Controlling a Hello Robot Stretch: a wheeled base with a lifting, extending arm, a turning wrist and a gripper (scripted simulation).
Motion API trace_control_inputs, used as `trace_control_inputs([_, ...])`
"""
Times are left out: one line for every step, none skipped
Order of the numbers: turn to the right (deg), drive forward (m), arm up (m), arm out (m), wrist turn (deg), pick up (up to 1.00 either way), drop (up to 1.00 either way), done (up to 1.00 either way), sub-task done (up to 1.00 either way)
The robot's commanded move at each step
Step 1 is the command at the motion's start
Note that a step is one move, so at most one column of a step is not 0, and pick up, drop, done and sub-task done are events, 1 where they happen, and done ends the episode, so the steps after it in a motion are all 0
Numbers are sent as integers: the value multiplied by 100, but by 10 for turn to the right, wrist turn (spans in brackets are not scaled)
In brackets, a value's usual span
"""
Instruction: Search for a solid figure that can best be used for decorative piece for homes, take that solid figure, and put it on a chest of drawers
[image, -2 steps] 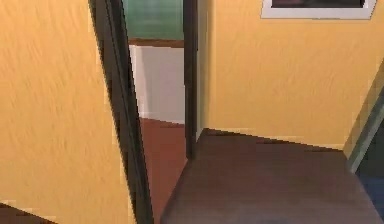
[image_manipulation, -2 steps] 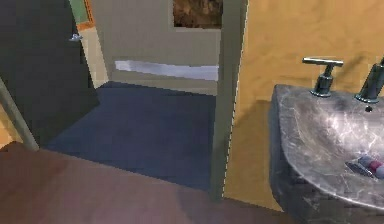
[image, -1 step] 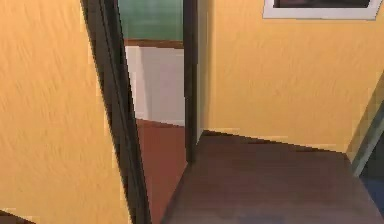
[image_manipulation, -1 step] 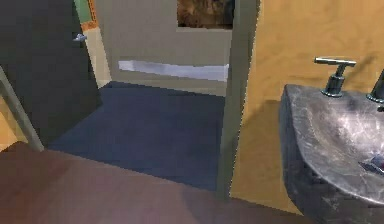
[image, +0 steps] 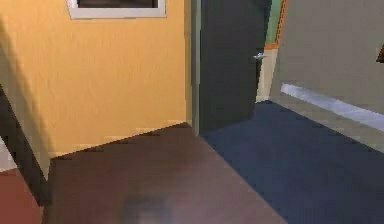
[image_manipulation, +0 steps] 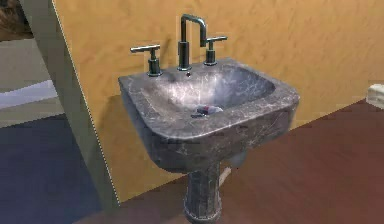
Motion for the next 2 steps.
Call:
trace_control_inputs([300,0,0,0,0,0,0,0,0])
trace_control_inputs([0,100,0,0,0,0,0,0,0])
